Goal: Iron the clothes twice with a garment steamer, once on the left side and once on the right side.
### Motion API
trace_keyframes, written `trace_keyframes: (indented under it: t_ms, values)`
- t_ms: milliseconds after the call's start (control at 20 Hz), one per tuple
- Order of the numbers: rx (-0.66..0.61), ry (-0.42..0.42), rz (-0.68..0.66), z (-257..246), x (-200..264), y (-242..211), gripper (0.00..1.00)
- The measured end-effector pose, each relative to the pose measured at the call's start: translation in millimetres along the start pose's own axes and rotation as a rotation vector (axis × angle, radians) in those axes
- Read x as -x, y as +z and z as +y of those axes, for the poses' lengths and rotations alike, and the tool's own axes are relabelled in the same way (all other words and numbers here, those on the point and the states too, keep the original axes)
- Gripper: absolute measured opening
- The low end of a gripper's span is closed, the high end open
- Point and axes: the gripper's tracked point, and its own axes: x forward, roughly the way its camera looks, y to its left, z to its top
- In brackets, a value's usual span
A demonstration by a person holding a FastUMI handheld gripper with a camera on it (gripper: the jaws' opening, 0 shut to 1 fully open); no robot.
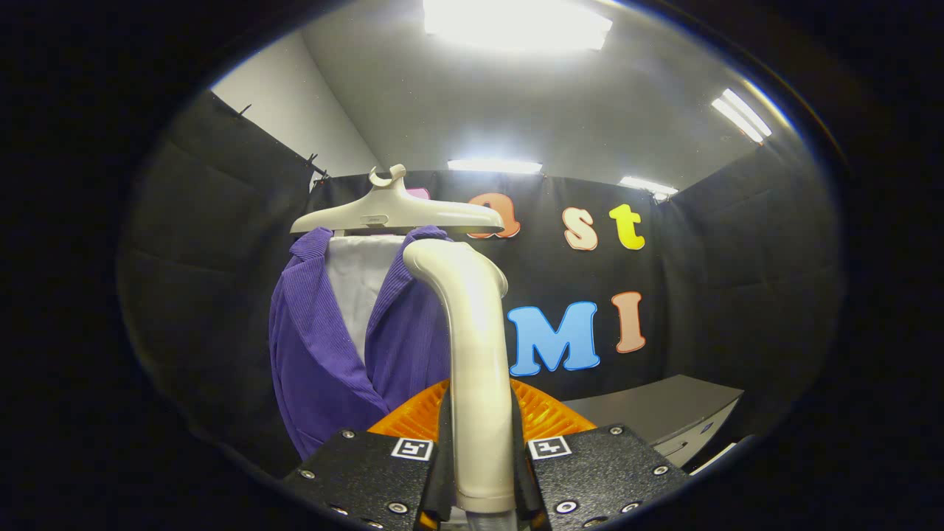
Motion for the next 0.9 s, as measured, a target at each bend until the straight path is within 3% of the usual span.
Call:
trace_keyframes:
  t_ms: [400, 900]
  values:
    - [0.074, -0.083, 0.000, 14.6, -50.2, -4.5, 0.33]
    - [0.096, -0.030, 0.121, 33.5, -31.0, -69.1, 0.33]
